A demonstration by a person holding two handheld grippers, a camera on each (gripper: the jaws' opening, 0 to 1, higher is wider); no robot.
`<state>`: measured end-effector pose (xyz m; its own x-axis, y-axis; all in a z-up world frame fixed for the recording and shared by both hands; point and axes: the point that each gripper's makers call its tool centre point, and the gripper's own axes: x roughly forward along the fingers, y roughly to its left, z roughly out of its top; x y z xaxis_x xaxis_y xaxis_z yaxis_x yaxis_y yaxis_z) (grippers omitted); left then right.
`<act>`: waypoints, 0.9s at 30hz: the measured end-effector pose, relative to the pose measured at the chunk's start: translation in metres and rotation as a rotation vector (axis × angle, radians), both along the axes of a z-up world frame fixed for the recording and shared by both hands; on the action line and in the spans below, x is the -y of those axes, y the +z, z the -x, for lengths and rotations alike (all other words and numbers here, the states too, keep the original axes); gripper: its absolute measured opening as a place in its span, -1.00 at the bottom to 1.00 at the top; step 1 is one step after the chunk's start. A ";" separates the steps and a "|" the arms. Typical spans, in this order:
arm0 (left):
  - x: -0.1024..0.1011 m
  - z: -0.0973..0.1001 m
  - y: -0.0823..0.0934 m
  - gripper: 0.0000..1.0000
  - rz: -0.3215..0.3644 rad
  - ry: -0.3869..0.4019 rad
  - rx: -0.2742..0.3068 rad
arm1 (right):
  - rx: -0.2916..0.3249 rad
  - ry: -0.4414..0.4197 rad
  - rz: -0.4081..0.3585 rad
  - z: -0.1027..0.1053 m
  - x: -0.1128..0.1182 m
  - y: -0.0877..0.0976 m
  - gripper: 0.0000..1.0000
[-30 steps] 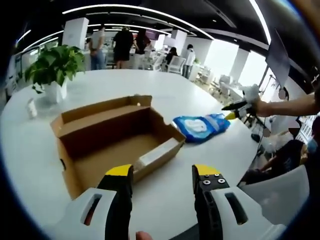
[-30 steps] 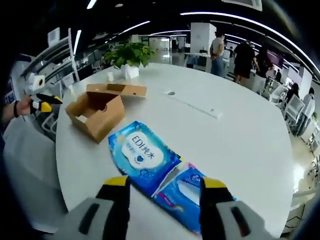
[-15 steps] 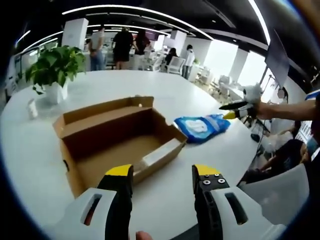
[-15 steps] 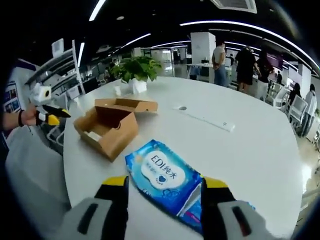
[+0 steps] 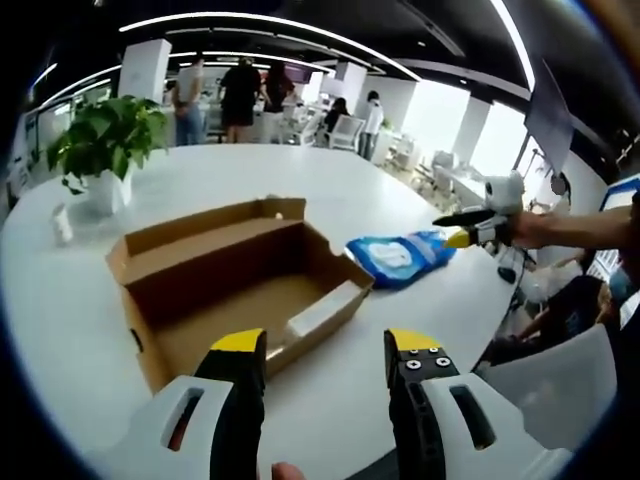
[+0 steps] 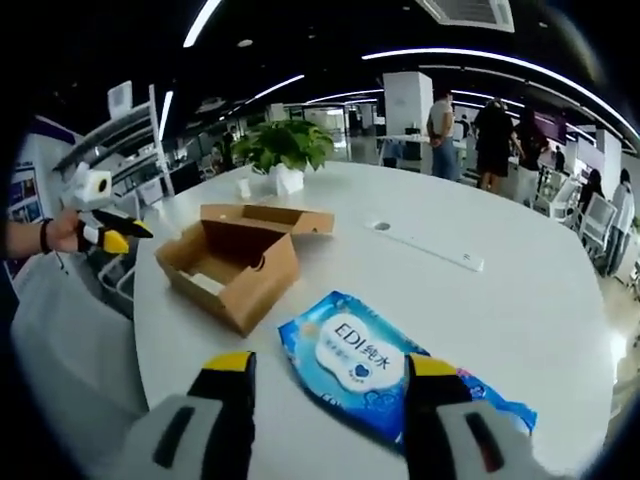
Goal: Operate the shoe box by opening the lid, removing the specified soft item, and placing it in the target area until the item is outside and the box remains undamaged.
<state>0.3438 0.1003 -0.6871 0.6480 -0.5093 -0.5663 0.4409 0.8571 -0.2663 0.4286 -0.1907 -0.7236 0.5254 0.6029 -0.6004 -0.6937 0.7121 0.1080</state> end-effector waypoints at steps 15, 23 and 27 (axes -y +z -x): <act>-0.025 -0.006 0.006 -0.04 0.024 0.032 0.021 | 0.029 -0.016 -0.048 0.017 -0.028 0.017 0.18; -0.033 -0.009 0.011 -0.04 0.019 0.046 0.046 | 0.052 -0.056 -0.062 0.027 -0.029 0.030 0.18; -0.035 -0.009 0.015 -0.04 0.023 0.061 0.058 | 0.065 -0.077 -0.065 0.029 -0.028 0.036 0.20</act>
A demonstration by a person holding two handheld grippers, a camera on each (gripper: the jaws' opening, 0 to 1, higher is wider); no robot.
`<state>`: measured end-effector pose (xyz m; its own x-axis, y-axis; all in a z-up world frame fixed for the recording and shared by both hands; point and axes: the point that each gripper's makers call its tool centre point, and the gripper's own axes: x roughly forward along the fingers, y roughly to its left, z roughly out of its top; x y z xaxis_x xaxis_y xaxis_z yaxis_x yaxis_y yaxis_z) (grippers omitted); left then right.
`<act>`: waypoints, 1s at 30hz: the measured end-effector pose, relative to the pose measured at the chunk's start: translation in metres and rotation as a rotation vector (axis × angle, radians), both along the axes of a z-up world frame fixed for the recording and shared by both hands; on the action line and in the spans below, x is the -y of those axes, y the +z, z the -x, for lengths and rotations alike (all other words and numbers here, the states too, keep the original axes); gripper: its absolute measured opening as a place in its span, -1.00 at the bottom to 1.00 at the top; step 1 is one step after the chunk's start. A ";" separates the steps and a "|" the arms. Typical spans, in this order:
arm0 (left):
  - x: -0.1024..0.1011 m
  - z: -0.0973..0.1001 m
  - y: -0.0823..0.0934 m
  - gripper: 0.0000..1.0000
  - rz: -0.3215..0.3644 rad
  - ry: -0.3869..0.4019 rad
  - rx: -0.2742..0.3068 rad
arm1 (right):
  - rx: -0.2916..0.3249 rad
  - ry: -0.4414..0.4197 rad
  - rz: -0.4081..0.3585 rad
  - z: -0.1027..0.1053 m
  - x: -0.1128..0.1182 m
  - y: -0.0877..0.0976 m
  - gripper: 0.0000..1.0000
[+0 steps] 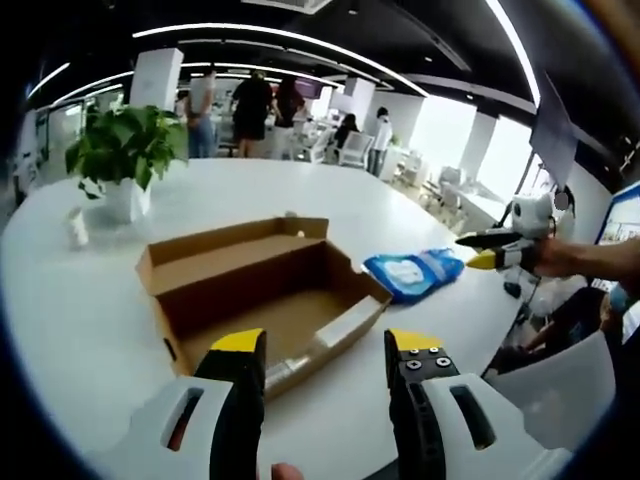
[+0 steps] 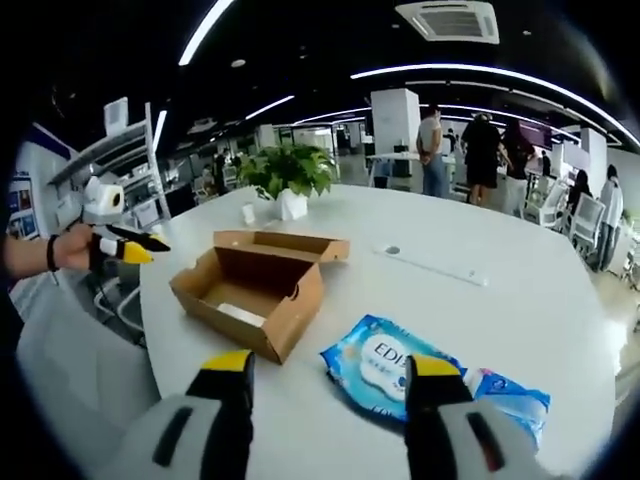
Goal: Operate the shoe box by opening the lid, removing the specified soft item, and placing it in the target area until the item is outside and the box remains undamaged.
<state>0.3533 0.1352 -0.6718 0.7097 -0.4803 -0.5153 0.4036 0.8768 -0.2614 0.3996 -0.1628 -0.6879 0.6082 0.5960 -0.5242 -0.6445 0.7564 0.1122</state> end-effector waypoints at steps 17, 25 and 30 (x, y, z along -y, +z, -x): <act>0.005 0.004 -0.003 -0.03 0.010 0.036 0.010 | -0.016 0.021 0.009 0.035 -0.025 -0.011 0.23; 0.011 0.007 -0.004 -0.02 0.011 0.044 0.017 | -0.052 0.026 -0.020 0.054 -0.040 -0.019 0.25; 0.012 0.010 -0.010 -0.02 0.001 0.041 0.012 | -0.059 0.019 -0.027 0.060 -0.044 -0.021 0.26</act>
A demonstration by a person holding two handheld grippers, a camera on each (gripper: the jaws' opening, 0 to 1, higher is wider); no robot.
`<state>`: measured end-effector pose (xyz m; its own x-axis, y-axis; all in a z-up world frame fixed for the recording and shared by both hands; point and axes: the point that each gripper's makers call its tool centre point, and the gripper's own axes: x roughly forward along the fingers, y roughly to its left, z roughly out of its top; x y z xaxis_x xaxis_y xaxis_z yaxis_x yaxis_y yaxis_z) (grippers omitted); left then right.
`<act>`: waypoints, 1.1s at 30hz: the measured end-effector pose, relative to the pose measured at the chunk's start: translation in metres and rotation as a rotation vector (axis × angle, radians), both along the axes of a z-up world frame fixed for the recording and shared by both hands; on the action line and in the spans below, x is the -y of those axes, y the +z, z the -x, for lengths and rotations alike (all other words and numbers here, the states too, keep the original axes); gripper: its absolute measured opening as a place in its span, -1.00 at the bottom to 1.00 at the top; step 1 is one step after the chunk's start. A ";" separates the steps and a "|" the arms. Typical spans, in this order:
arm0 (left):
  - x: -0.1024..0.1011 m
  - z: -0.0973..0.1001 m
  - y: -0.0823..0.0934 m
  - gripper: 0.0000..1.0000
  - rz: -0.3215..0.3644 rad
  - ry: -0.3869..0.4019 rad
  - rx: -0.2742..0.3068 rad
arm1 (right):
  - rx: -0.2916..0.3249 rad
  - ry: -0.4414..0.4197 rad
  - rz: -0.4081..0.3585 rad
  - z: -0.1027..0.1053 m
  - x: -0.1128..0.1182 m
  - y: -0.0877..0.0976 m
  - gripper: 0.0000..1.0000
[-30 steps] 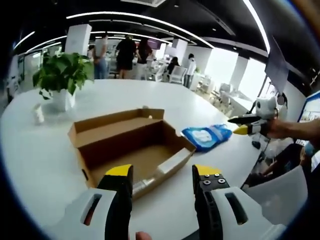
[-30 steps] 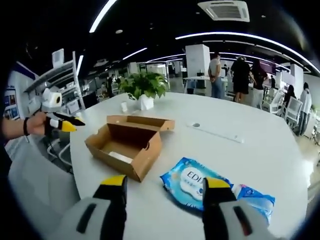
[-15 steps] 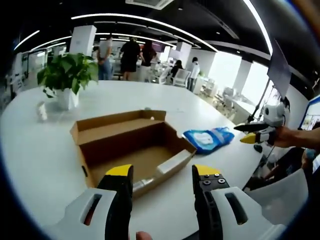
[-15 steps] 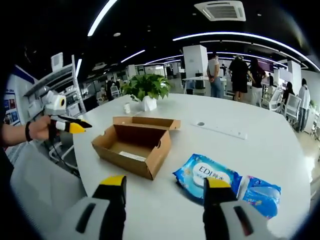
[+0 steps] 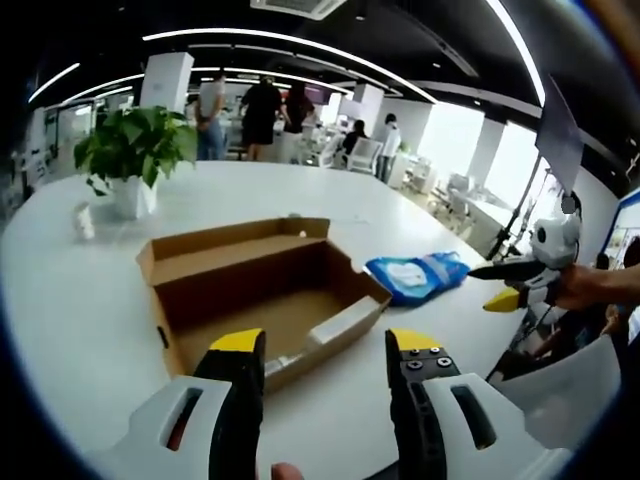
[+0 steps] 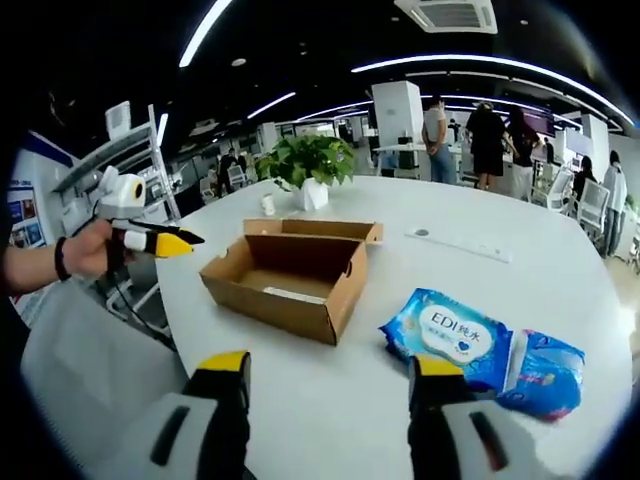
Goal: Operate the shoe box by opening the lid, removing the specified soft item, and placing it in the target area until the item is outside and the box remains undamaged.
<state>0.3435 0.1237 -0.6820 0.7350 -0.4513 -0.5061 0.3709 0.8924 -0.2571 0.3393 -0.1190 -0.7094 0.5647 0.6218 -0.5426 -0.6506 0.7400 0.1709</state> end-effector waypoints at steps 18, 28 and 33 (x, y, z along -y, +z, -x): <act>0.008 0.003 -0.006 -0.01 -0.031 -0.023 0.009 | 0.007 0.017 0.010 -0.004 -0.013 0.004 0.27; 0.004 0.004 -0.006 0.00 -0.024 -0.017 0.014 | 0.009 0.073 0.039 -0.018 -0.033 0.007 0.26; 0.004 0.003 -0.005 0.00 -0.020 -0.018 0.016 | 0.009 0.099 0.048 -0.032 -0.048 0.009 0.24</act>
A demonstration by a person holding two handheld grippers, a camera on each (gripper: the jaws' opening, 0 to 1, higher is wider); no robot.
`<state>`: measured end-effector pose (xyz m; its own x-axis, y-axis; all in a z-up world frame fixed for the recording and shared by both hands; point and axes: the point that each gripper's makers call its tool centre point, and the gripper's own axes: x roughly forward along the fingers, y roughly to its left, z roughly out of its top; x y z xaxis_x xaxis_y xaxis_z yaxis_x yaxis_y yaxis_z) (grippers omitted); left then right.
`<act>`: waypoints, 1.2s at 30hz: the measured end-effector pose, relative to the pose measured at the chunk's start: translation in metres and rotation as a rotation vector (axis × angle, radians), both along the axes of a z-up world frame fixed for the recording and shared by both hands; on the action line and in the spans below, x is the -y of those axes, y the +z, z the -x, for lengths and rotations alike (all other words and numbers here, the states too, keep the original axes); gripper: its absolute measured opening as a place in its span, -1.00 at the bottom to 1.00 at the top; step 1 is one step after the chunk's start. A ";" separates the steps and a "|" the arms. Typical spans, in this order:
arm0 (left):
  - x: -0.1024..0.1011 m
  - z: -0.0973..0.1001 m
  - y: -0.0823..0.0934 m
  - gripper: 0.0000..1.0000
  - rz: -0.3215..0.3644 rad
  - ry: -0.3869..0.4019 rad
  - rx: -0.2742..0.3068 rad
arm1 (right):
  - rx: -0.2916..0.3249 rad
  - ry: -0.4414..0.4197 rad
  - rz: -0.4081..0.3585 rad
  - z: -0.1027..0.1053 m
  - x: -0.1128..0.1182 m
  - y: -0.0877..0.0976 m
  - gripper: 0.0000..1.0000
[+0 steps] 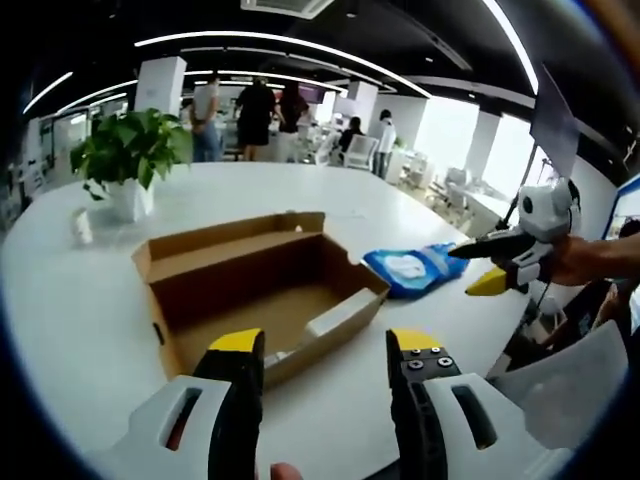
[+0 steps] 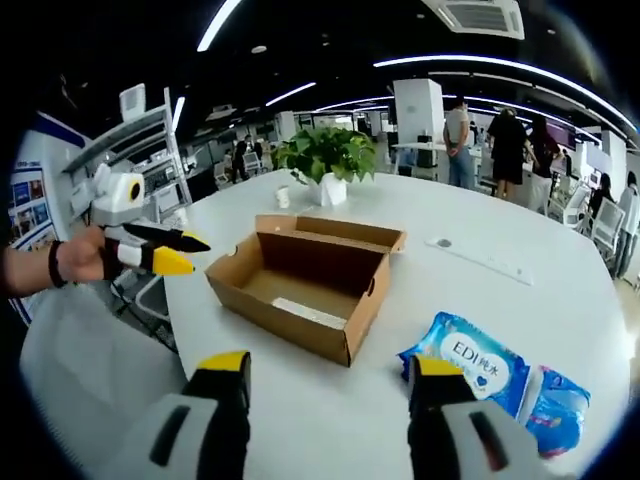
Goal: Operate the shoe box by opening the lid, removing the specified soft item, and placing it in the target area until the item is outside and the box remains undamaged.
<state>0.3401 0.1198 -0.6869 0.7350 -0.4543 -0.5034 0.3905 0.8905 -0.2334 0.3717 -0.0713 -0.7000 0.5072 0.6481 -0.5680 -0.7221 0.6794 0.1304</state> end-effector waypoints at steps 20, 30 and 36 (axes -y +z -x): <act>-0.001 -0.001 0.002 0.01 0.021 0.010 0.005 | -0.042 0.128 0.051 -0.056 -0.064 -0.011 0.22; -0.004 -0.001 0.002 0.01 0.039 0.025 0.000 | -0.069 0.202 0.111 -0.063 -0.089 -0.030 0.22; -0.008 -0.002 0.004 0.01 0.056 0.041 0.003 | -0.081 0.231 0.145 -0.069 -0.098 -0.041 0.21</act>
<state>0.3417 0.1274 -0.6832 0.7553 -0.4510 -0.4756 0.3545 0.8914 -0.2823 0.4405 0.0269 -0.7410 0.3047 0.6503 -0.6958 -0.8514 0.5134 0.1071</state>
